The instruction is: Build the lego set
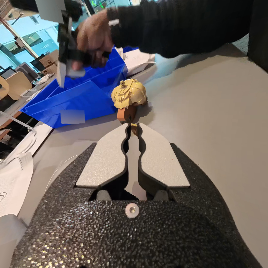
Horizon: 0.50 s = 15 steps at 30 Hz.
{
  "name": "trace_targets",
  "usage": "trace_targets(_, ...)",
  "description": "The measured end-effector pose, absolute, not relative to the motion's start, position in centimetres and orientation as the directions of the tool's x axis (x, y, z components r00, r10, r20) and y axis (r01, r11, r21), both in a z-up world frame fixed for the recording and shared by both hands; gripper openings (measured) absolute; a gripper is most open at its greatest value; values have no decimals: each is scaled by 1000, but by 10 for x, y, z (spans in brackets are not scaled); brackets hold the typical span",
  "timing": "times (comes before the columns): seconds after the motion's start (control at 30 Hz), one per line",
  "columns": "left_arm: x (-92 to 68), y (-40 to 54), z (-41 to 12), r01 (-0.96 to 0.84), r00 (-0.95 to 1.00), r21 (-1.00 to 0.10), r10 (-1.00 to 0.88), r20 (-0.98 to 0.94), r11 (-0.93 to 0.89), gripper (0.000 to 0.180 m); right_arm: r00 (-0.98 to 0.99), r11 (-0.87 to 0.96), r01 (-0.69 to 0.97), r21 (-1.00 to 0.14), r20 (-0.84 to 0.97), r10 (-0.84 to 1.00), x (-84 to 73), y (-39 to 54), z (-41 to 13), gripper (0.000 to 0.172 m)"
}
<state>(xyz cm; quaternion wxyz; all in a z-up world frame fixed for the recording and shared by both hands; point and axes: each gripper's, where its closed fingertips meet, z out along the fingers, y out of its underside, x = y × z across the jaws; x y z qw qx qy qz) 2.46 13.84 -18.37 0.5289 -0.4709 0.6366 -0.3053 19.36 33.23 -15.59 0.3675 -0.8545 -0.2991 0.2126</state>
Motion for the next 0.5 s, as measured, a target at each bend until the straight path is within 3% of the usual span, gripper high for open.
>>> trace_targets(0.17,20,143,-189,-316,14,-871,-916,-402,377,8,778,-663,410,-626,-139,613,199,372,-220,17)
trace_targets(0.5,17,143,-193,-330,-20,-862,-916,-401,385,8,760,-645,449,-619,-116,640,206,376,-239,19)
